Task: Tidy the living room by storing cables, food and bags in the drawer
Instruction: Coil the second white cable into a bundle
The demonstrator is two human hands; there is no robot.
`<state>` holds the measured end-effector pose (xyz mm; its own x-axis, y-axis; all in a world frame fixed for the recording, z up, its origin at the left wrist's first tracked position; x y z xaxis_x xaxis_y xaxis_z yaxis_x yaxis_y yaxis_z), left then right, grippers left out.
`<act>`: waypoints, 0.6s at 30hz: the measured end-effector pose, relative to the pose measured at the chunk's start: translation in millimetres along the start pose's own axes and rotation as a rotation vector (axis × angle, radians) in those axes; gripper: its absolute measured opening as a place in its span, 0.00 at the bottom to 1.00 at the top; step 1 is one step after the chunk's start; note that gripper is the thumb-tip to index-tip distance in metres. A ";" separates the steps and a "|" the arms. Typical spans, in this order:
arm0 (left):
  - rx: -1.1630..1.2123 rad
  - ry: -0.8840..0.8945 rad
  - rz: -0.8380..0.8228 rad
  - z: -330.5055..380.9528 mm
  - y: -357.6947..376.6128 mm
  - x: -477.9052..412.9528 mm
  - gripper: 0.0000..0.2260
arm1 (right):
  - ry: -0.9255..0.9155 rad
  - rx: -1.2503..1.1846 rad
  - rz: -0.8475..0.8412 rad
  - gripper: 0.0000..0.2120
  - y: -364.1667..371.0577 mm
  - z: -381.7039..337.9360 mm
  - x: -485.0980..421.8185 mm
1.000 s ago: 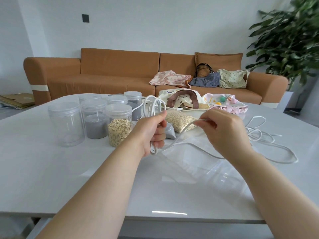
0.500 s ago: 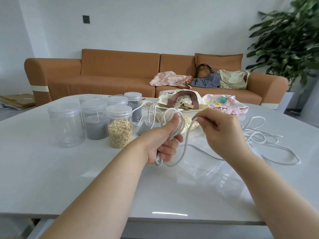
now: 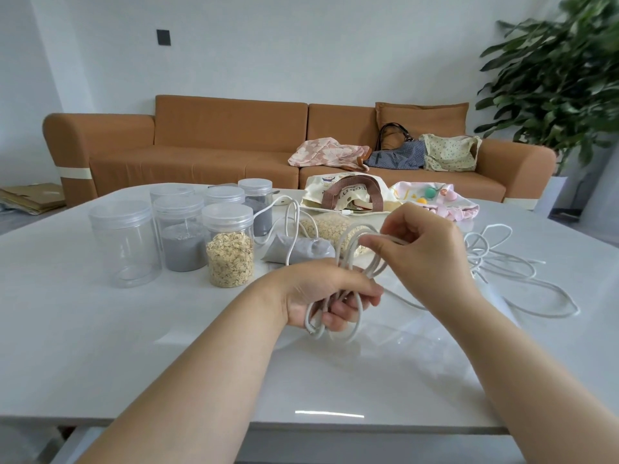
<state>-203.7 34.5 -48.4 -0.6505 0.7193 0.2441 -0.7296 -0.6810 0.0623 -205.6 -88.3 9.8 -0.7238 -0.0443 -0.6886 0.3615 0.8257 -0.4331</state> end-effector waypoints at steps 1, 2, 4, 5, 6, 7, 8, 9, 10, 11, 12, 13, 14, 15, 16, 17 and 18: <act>0.002 0.005 -0.009 0.1 1.3 0.4 0.15 | 0.014 -0.008 -0.008 0.15 0.1 0.4 -0.7; -0.007 0.010 -0.020 0.2 2.2 0.7 0.15 | 0.032 -0.021 -0.021 0.15 0.3 1.0 -1.5; -0.019 0.005 -0.038 1.7 4.5 4.0 0.13 | 0.082 -0.042 -0.059 0.13 1.4 3.6 -3.1; -0.007 0.003 -0.055 2.6 6.3 5.8 0.12 | 0.107 -0.050 -0.085 0.12 2.2 4.8 -3.5; 0.001 -0.003 -0.082 2.5 8.0 7.1 0.12 | 0.120 -0.064 -0.118 0.11 3.4 4.8 -3.6; 0.001 -0.012 -0.103 2.6 9.8 8.7 0.11 | 0.120 -0.094 -0.156 0.10 4.9 4.0 -3.4; -0.014 -0.024 -0.113 2.2 10.7 9.8 0.11 | 0.114 -0.141 -0.195 0.09 6.2 2.1 -3.0; -0.029 -0.039 -0.121 1.9 12.0 10.4 0.11 | 0.113 -0.195 -0.230 0.09 7.4 1.3 -2.6; -0.040 -0.057 -0.133 1.2 12.5 10.3 0.11 | 0.123 -0.246 -0.263 0.10 8.5 1.4 -2.5; -0.046 -0.075 -0.151 0.6 13.4 10.1 0.11 | 0.142 -0.297 -0.290 0.09 9.4 2.7 -2.6; -0.053 -0.087 -0.164 0.1 13.8 9.9 0.11 | 0.169 -0.357 -0.317 0.08 9.9 4.7 -2.7; -0.063 -0.094 -0.172 -0.1 13.8 10.1 0.11 | 0.202 -0.429 -0.349 0.06 10.9 8.3 -2.7; -0.076 -0.097 -0.180 -0.1 13.3 10.3 0.10 | 0.240 -0.511 -0.395 0.06 12.3 11.8 -2.6; -0.090 -0.096 -0.188 0.1 12.7 10.7 0.09 | 0.281 -0.590 -0.451 0.06 14.2 15.6 -2.4; -0.106 -0.093 -0.197 0.4 12.2 11.1 0.09 | 0.326 -0.653 -0.512 0.07 15.9 18.1 -1.7; -0.119 -0.091 -0.206 0.5 12.0 11.6 0.09 | 0.369 -0.706 -0.570 0.08 17.2 20.1 -0.5; -0.127 -0.090 -0.212 0.4 11.9 11.8 0.09 | 0.405 -0.765 -0.624 0.09 17.9 21.7 1.1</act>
<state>-219.9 34.8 -44.5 -0.4632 0.8249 0.3239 -0.8719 -0.4898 0.0005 -187.2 -85.7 -11.3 -0.8459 -0.5070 -0.1656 -0.5037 0.8615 -0.0646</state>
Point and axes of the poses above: each hand's wrist, its own x-axis away from the middle knuckle, its own y-axis out of the palm, z = x × y, the point moved 5 cm from there along -x, towards the middle knuckle, and after that the axes turned 6 degrees about -z, right-handed, at the moved point
